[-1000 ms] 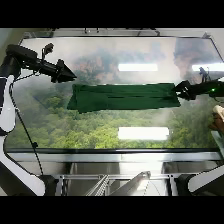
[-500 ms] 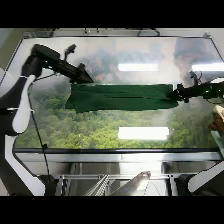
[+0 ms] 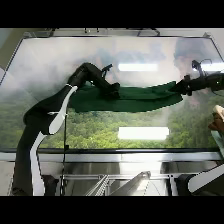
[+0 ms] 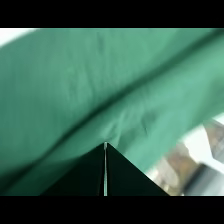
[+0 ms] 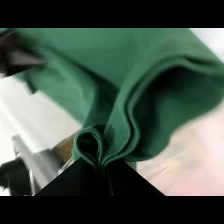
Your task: Fold the shirts.
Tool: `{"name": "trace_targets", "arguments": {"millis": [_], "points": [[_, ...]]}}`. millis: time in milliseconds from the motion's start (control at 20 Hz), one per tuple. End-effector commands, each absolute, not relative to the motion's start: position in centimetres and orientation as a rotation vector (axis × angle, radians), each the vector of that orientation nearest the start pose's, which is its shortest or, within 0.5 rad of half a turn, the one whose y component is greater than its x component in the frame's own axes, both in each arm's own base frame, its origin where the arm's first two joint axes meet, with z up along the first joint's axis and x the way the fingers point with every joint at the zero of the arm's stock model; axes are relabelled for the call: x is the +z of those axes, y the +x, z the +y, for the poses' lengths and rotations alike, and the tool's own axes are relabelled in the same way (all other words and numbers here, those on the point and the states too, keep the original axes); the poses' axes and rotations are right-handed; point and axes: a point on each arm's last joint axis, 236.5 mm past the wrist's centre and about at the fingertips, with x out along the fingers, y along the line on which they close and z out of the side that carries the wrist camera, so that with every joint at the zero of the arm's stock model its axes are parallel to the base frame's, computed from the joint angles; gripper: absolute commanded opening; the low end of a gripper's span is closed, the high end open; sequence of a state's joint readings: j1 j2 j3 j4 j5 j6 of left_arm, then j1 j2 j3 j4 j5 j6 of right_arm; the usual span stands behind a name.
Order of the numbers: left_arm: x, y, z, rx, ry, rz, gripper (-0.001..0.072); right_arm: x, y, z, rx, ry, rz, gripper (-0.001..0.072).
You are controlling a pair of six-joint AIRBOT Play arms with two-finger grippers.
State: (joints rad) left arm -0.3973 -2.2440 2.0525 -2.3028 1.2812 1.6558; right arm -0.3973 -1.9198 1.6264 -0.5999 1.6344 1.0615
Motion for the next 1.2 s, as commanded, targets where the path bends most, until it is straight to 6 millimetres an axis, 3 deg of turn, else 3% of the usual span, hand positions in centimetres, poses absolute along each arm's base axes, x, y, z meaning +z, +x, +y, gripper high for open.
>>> {"name": "trace_targets", "arguments": {"millis": [0, 150, 250, 300, 350, 450, 550, 650, 800, 950, 1150], "points": [[-12.7, 45.5, -37.7, -0.715, -0.352, 1.478, 0.0020, 3.6, 43.9, 3.4, 0.876, 0.770, 1.247, 0.0021], [-13.2, 44.4, -38.1, -0.711, -0.360, 1.514, 0.0020, 7.8, 44.0, 4.6, 0.963, 0.803, 1.146, 0.0021], [-12.2, 43.2, -39.4, -0.759, -0.350, 1.532, 0.0022, 10.0, 44.3, 5.2, 1.003, 0.826, 1.081, 0.0021], [-10.5, 42.4, -40.9, -0.832, -0.380, 1.532, 0.0023, 10.9, 44.4, 5.8, 1.025, 0.840, 1.060, 0.0021], [-7.5, 41.8, -42.4, -0.941, -0.431, 1.502, 0.0024, 11.4, 44.4, 6.5, 1.048, 0.845, 1.048, 0.0021], [-0.8, 41.6, -42.3, -1.085, -0.455, 1.412, 0.0023, 11.9, 44.3, 9.0, 1.086, 0.842, 1.063, 0.0021], [5.2, 41.0, -38.4, -1.138, -0.395, 1.348, 0.0023, 11.8, 44.2, 13.2, 1.130, 0.810, 1.093, 0.0021], [10.3, 39.7, -32.3, -1.112, -0.329, 1.321, 0.0023, 11.5, 44.4, 18.5, 1.155, 0.764, 1.101, 0.0021], [15.3, 38.5, -23.6, -0.951, -0.286, 1.235, 0.0024, 10.6, 45.2, 28.5, 1.134, 0.698, 1.047, 0.0021], [17.3, 35.9, -18.9, -0.848, -0.326, 1.166, 0.0024, 9.0, 46.3, 37.3, 1.042, 0.673, 0.948, 0.0021], [14.7, 30.5, -17.5, -0.832, -0.348, 1.217, 0.0023, 5.3, 45.9, 45.2, 0.999, 0.702, 0.901, 0.0021]]}}
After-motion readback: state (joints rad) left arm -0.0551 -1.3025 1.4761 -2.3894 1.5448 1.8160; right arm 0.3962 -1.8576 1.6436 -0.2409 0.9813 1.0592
